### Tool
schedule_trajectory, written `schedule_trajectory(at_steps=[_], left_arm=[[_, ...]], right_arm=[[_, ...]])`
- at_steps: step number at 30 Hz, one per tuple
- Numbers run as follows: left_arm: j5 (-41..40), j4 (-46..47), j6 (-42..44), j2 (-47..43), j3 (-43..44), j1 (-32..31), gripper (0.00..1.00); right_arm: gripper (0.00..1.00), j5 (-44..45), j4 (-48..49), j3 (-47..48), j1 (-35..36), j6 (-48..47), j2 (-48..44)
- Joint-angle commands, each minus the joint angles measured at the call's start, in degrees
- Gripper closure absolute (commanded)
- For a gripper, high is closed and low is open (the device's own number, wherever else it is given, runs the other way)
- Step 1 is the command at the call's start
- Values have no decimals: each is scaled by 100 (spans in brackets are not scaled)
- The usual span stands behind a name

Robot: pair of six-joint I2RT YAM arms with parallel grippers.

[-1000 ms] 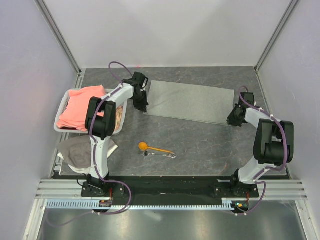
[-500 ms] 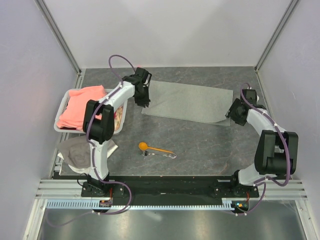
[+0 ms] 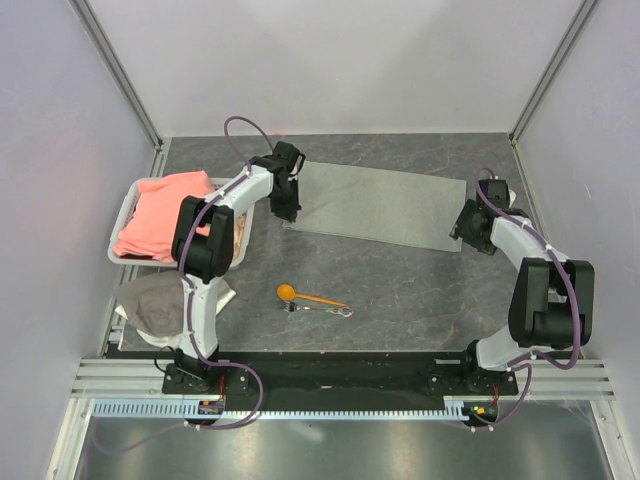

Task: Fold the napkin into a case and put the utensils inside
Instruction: Fold and flatten the napkin at the center of the board.

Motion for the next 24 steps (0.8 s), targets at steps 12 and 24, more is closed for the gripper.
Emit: schedule_trajectory(at_steps=[12, 24], left_arm=[[47, 309, -78, -45, -1002, 53, 86], [1057, 713, -457, -1224, -1225, 132, 72]], right_arm=[[71, -867, 1040, -249, 150, 205, 548], [51, -514, 785, 126, 150, 152, 82]])
